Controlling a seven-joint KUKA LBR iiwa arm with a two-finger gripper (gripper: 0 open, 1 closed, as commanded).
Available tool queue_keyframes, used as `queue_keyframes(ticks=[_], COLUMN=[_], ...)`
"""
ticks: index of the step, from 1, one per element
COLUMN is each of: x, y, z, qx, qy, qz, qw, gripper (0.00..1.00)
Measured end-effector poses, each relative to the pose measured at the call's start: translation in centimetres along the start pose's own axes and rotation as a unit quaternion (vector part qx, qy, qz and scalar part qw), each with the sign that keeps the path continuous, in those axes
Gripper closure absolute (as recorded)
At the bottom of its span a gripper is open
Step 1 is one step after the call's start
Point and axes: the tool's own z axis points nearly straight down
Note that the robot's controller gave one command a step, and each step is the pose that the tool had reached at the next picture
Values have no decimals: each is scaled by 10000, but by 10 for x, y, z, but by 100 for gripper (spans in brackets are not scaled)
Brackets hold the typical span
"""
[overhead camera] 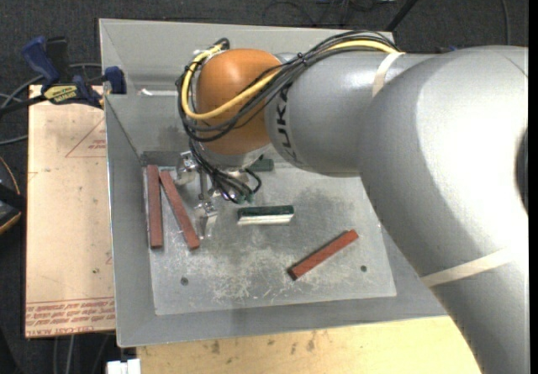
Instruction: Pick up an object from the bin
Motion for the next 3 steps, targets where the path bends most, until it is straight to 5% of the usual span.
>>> queue_keyframes(ticks=[1,2,3], x=[-5,0,10], y=[-17,-31,-54], z=[0,-1,-19], qx=[-26,-15,-10], qy=[2,-11,51], qz=[737,118,382], qw=[9973,9999,9993], gripper=[0,0,0])
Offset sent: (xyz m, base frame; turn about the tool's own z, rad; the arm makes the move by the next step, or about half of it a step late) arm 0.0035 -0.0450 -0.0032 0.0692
